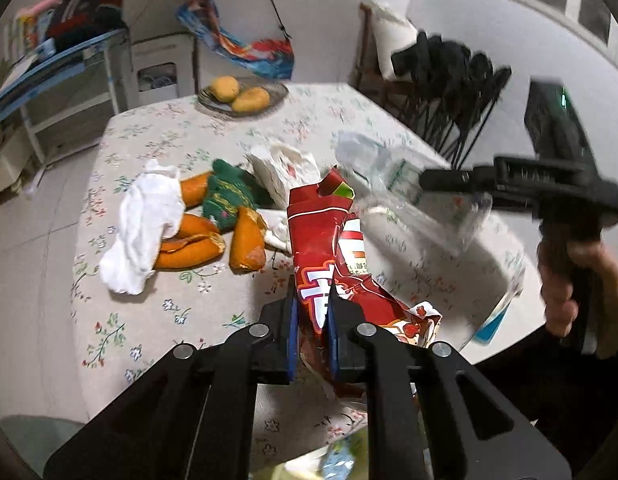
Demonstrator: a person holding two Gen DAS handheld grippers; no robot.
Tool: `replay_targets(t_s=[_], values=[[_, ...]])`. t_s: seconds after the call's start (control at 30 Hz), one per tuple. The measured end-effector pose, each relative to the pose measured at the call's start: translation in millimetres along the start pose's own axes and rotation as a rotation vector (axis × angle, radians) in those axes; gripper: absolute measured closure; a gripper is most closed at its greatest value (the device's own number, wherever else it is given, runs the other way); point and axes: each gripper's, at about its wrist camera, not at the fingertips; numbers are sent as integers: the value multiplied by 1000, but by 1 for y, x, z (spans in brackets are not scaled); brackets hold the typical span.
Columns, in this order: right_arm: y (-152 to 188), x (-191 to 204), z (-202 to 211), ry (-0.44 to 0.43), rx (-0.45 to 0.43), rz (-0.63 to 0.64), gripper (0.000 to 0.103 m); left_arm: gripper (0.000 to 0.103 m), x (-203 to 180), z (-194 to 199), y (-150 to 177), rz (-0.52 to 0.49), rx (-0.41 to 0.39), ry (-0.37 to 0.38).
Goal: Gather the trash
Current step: 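Lift the bottle with the right gripper toward the basin while the left gripper holds the snack bag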
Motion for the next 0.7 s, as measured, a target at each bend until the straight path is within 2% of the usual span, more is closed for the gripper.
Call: replay_targets(t_s=[0.27,0.43,0.7], values=[[14,11,17,-32,-33,-8,48,91,3,18,9,31,-44,-16],[29,32,23,14,-34,67,48,91,1,34,20,38,-77,-33],[57,59,24,22,-9,148,48,91,3,51,36,70,-90,-41]])
Point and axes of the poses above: each gripper's, at about its wrist camera, not at the fingertips, and z roughly against the way its jaws point, x to its left, y to its underside, and after that the axes turned 12 degrees about z, right-handed
